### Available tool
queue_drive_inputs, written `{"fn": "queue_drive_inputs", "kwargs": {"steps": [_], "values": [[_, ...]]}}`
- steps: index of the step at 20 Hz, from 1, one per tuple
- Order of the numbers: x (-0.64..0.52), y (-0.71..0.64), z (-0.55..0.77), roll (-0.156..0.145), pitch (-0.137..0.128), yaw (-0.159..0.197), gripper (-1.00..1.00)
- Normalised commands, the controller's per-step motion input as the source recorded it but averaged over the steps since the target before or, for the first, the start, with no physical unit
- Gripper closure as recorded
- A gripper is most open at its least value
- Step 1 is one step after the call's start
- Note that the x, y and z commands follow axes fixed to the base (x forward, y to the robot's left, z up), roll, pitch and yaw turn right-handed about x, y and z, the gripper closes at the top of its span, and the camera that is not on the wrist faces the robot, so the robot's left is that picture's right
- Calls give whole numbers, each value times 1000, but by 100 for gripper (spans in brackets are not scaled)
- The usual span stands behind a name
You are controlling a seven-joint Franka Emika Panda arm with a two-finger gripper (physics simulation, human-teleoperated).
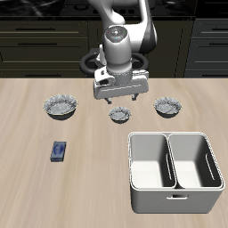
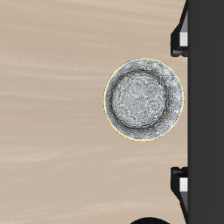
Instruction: Stack the smallest bowl on the largest bowl
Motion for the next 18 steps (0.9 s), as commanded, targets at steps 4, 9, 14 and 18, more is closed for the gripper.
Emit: {"fn": "queue_drive_inputs", "kwargs": {"steps": [4,9,14,18], "values": [[4,16,-196,-7,26,14,-100],[16,60,-195,6,28,14,-100],[17,85,-212,11,28,23,-100],[6,44,-189,5,21,14,-100]]}}
